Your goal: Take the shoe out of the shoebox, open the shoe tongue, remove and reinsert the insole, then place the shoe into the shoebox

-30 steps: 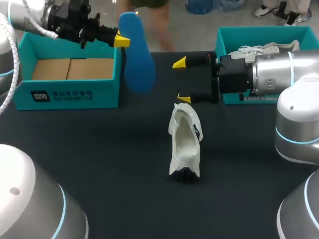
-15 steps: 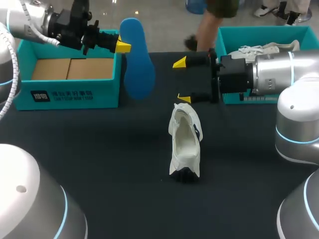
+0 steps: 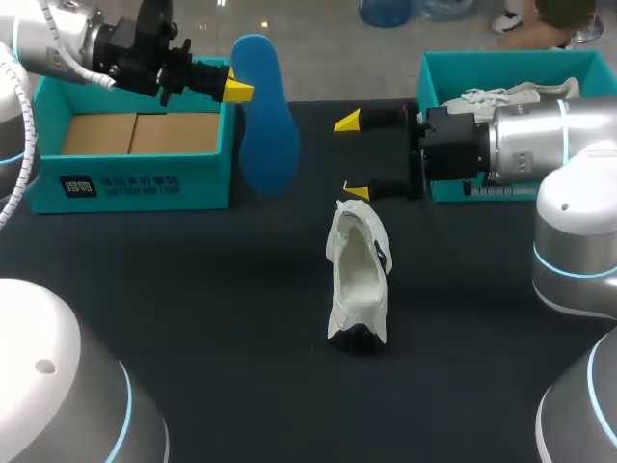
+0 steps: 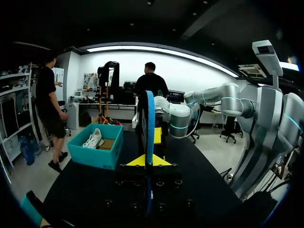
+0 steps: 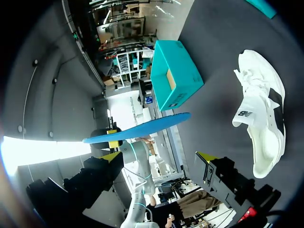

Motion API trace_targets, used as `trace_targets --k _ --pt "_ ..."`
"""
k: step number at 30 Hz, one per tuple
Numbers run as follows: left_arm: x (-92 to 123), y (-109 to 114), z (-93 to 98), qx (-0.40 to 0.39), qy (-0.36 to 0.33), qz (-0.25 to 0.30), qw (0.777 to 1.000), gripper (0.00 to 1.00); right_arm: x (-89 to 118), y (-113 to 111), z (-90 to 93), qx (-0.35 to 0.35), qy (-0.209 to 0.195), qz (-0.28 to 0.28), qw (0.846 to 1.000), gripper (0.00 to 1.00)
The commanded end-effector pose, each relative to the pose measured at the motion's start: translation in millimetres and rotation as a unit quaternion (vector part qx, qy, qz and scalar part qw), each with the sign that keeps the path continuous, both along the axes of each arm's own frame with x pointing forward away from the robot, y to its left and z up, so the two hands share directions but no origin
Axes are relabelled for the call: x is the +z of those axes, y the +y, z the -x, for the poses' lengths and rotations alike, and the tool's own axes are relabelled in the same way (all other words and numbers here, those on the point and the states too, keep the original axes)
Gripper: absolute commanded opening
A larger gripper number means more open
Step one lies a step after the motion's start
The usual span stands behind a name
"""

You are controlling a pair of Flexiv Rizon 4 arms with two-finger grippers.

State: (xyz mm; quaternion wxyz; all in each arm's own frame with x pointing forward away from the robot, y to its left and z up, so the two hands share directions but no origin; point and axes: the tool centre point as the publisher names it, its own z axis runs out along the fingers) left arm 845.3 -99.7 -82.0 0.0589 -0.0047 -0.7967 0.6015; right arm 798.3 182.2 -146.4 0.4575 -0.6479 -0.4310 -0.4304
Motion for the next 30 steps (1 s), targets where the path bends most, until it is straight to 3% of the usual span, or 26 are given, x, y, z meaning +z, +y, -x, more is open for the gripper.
trace_targets --k 1,5,8,15,24,30 --pt "3.3 0.1 4.6 -0.004 -0.037 -0.002 0.999 0.00 -0.5 2.0 -0.1 -0.001 0.000 0.001 1.000 1.00" --pt "11.5 6.0 20.0 -0.026 -0.173 -0.018 0.984 0.00 -0.5 2.0 -0.1 -0.001 0.000 0.001 1.000 1.00" --pt "10.0 9.9 26.5 -0.064 -0.275 -0.049 0.958 0.00 -0.5 2.0 -0.1 -0.001 0.000 0.001 1.000 1.00" --pt "12.5 27.2 40.8 -0.082 -0.409 -0.056 0.907 0.00 -0.5 2.0 -0.1 -0.001 0.000 0.001 1.000 1.00" --pt "-3.7 34.2 53.6 -0.098 -0.490 0.008 0.866 0.00 -0.5 2.0 -0.1 -0.001 0.000 0.001 1.000 1.00" --pt "-19.2 33.9 57.4 -0.115 -0.493 0.033 0.862 0.00 -0.5 2.0 -0.1 -0.001 0.000 0.001 1.000 1.00"
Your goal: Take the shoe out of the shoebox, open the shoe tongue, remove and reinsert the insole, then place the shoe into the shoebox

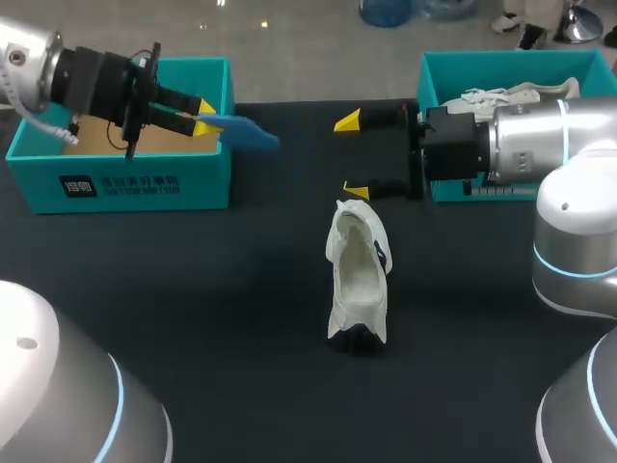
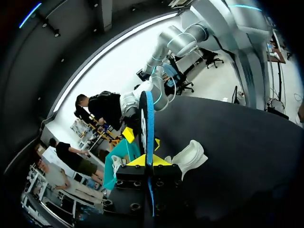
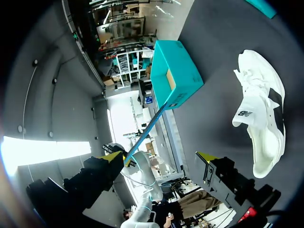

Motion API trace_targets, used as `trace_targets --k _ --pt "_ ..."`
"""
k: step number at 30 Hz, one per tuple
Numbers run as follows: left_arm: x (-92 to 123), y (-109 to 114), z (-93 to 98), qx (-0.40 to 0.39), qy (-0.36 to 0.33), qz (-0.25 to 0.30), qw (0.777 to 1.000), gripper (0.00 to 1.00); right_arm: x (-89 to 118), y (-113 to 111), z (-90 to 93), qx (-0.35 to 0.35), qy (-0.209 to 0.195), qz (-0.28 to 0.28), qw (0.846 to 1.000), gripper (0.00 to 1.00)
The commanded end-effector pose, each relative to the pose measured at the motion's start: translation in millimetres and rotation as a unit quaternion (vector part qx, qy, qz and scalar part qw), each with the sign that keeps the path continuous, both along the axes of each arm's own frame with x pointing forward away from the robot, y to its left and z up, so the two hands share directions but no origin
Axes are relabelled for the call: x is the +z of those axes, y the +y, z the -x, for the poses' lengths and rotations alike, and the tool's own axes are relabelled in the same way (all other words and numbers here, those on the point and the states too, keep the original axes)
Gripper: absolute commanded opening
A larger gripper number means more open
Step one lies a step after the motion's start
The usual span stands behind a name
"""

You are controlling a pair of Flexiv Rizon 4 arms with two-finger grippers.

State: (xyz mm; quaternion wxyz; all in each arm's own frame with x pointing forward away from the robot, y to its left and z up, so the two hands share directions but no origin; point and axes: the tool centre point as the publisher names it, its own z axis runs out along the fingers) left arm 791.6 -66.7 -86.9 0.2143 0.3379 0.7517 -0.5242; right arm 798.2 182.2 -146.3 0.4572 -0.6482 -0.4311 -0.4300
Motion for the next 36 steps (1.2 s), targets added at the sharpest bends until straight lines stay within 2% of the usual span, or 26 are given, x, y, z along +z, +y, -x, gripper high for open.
trace_targets --k 1,11,15,16,36 --pt "-15.6 0.2 3.9 -0.038 -0.078 0.052 0.995 0.00 -0.6 2.1 -0.2 -0.001 0.000 0.000 1.000 1.00" --pt "-19.9 -12.3 12.7 -0.046 -0.135 0.043 0.989 0.00 -0.6 2.1 -0.2 -0.001 0.000 0.000 1.000 1.00" --pt "-23.3 -16.0 16.8 -0.030 -0.155 0.042 0.987 0.00 -0.6 2.1 -0.2 -0.001 0.000 0.000 1.000 1.00" --pt "-23.9 -17.8 20.5 -0.006 -0.169 0.041 0.985 0.00 -0.6 2.1 -0.2 -0.001 0.000 0.000 1.000 1.00" --pt "-23.9 -17.8 20.5 -0.006 -0.169 0.041 0.985 0.00 -0.6 2.1 -0.2 -0.001 0.000 0.000 1.000 1.00"
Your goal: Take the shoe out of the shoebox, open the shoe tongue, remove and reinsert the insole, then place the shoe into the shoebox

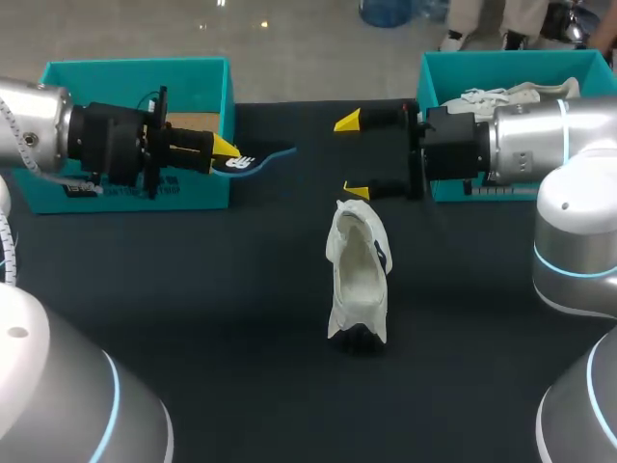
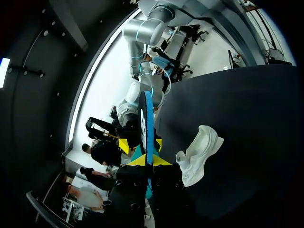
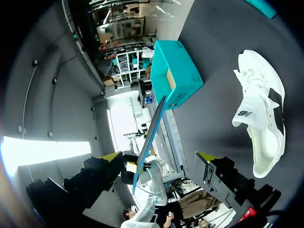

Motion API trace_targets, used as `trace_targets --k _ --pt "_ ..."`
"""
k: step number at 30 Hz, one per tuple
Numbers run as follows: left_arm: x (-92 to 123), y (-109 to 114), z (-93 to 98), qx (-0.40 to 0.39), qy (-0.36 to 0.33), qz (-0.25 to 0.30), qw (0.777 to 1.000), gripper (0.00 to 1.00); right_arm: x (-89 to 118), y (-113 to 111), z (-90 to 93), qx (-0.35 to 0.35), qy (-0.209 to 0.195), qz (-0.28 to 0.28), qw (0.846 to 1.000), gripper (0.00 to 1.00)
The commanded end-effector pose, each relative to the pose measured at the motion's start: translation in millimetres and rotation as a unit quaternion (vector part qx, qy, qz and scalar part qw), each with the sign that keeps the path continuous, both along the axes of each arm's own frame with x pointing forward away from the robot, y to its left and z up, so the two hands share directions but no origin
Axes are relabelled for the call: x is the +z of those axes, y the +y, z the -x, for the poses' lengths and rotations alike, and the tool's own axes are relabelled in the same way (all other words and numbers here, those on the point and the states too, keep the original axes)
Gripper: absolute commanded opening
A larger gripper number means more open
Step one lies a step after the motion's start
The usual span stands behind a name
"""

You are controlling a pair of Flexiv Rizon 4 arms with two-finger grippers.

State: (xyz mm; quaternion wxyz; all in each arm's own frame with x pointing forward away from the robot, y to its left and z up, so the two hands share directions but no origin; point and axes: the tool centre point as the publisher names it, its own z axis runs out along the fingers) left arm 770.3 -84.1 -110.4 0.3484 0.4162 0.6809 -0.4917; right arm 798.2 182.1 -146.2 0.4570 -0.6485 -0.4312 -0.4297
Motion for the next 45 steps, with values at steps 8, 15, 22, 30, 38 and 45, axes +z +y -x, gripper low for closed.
trace_targets --k 8,15,22,30,38,45 --pt "7.8 -2.6 9.3 -0.020 -0.062 -0.004 0.998 0.00 -0.8 2.2 -0.2 -0.001 0.000 0.000 1.000 1.00" --pt "8.8 -0.8 27.0 -0.033 -0.119 -0.012 0.992 0.00 -0.8 2.2 -0.2 -0.001 0.000 0.000 1.000 1.00" --pt "1.4 -0.1 37.8 -0.039 -0.139 -0.009 0.990 0.00 -0.8 2.2 -0.2 -0.001 0.000 0.000 1.000 1.00" --pt "-1.8 -16.7 48.1 -0.048 -0.149 0.001 0.988 0.00 -0.8 2.2 -0.2 -0.001 0.000 0.000 1.000 1.00" --pt "-5.8 -51.2 56.6 -0.062 -0.147 0.008 0.987 0.00 -0.8 2.2 -0.2 -0.001 0.000 0.000 1.000 1.00" --pt "-11.3 -71.0 61.6 -0.068 -0.143 0.013 0.987 0.00 -0.8 2.2 -0.2 -0.001 0.000 0.000 1.000 1.00"
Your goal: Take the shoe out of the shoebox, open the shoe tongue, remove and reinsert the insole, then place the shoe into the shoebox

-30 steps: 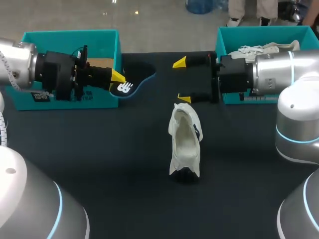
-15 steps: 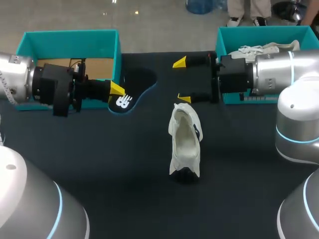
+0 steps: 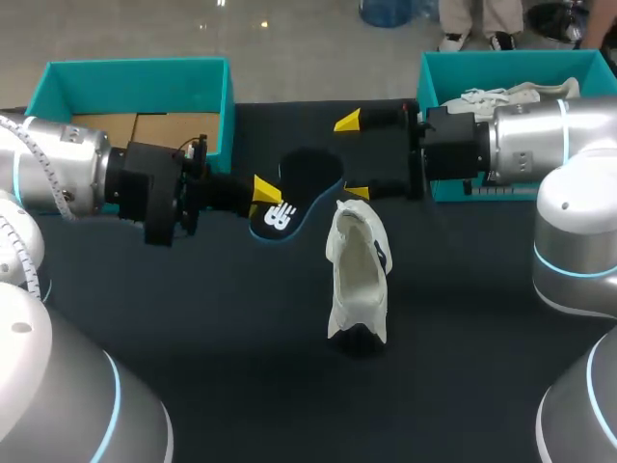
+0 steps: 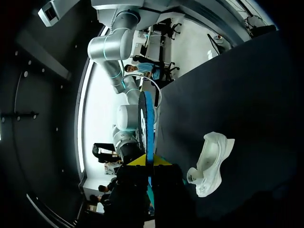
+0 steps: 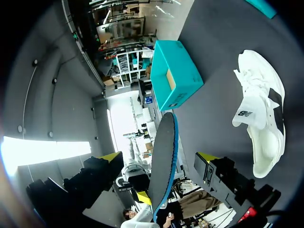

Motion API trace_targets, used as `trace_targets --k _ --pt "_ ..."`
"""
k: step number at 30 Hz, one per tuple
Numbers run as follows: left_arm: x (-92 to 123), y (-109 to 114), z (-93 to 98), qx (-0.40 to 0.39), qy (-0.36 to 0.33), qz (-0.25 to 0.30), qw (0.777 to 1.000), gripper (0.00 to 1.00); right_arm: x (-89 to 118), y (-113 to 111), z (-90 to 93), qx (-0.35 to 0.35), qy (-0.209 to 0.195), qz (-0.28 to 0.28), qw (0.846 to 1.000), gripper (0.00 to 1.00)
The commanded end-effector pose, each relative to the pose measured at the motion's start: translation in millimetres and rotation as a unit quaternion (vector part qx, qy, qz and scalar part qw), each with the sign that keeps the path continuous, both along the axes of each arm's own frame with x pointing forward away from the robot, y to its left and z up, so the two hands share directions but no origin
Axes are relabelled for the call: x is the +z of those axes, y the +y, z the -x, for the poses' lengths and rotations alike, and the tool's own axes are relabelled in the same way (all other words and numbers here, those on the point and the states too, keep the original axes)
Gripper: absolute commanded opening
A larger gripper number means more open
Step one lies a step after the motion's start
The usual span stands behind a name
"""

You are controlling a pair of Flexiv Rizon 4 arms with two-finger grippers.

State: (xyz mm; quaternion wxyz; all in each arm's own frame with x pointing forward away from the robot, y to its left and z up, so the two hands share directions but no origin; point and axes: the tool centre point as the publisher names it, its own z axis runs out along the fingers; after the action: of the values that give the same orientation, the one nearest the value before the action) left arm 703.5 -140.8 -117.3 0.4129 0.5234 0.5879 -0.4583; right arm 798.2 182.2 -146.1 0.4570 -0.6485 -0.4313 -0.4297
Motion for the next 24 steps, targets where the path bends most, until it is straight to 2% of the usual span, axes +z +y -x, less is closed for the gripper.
trace_targets --k 1,4,5,6,7,24 --pt "-4.7 -15.1 -5.1 0.001 -0.001 0.001 1.000 0.00 -0.8 2.1 -0.2 -0.001 0.000 0.000 1.000 1.00" --pt "-6.0 -16.6 -6.0 0.003 -0.002 0.001 1.000 0.00 -0.8 2.1 -0.2 -0.001 0.000 0.000 1.000 1.00" --pt "-6.3 -16.8 -6.3 0.004 -0.002 0.001 1.000 0.00 -0.8 2.1 -0.2 -0.001 0.000 0.000 1.000 0.89" --pt "-6.6 -16.8 -6.8 0.005 -0.003 0.000 1.000 0.00 -0.8 2.1 -0.2 -0.001 0.000 0.000 1.000 0.36" --pt "-6.8 -16.6 -7.3 0.005 -0.003 0.000 1.000 0.00 -0.8 2.1 -0.2 -0.001 0.000 0.000 1.000 0.00" --pt "-7.0 -13.1 -13.3 0.017 -0.015 0.002 1.000 0.00 -0.8 2.1 -0.2 -0.001 0.000 0.000 1.000 0.00"
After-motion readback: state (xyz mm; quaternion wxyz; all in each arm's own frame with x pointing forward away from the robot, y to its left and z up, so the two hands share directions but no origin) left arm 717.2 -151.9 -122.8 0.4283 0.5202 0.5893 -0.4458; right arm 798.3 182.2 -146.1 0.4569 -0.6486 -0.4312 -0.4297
